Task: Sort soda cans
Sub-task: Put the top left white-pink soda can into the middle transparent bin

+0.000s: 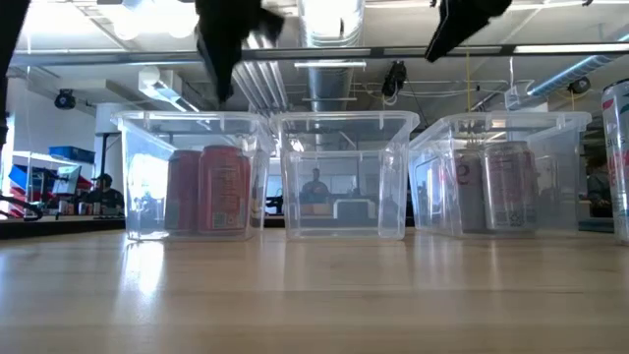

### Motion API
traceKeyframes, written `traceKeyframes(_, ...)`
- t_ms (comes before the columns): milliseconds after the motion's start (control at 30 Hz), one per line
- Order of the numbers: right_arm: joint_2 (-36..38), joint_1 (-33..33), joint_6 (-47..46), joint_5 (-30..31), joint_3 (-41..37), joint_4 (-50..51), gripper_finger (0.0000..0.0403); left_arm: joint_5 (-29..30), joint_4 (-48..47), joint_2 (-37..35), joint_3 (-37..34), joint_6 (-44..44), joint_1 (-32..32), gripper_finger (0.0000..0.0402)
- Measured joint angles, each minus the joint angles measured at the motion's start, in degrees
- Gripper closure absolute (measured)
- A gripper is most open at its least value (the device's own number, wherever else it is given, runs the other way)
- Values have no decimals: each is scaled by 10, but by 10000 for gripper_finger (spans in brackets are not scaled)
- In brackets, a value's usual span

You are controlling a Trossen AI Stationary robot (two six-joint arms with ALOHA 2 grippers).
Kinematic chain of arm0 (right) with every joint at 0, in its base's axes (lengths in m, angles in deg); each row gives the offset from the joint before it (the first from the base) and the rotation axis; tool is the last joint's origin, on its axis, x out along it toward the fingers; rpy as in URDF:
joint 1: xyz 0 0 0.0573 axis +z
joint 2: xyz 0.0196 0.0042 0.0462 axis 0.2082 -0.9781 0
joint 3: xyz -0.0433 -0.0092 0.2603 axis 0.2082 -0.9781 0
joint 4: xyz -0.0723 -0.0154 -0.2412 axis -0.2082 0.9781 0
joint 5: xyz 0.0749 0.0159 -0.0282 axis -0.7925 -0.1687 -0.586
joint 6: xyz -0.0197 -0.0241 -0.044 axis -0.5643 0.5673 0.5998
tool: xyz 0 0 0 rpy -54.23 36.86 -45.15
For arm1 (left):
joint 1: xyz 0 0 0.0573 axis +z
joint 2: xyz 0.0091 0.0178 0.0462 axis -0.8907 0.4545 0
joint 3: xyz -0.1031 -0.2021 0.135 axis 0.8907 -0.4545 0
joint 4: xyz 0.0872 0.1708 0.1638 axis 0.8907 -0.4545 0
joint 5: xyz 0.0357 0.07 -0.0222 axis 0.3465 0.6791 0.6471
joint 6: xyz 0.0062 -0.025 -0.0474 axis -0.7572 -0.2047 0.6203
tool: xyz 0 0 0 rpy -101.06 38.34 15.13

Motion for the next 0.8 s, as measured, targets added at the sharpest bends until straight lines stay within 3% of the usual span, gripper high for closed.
traceKeyframes(133, 0, 22, -3, 2, 31, 15, 35, 2, 15, -37, 65, 12, -47, 52)
traceKeyframes(200, 0, 44, -19, 1, 40, 23, 35, 35, 63, -68, 79, 38, -83, 52)
traceKeyframes(267, 0, 72, -57, 1, 43, 41, 35, 120, 139, -104, 71, 83, -136, 52)
traceKeyframes(367, 0, 125, -159, 0, 43, 78, 35, 303, 262, -156, 15, 158, -243, 52)
traceKeyframes(467, 0, 173, -251, -1, 46, 107, 35, 469, 372, -186, -65, 163, -349, 52)
traceKeyframes(567, -1, 203, -329, -1, 74, 152, 35, 581, 448, -201, -138, 154, -423, 52)
traceKeyframes(667, -7, 217, -389, -11, 110, 208, 35, 614, 493, -207, -192, 133, -457, 52)
traceKeyframes(800, -13, 221, -480, -44, 138, 279, 35, 600, 543, -201, -254, 113, -462, 52)
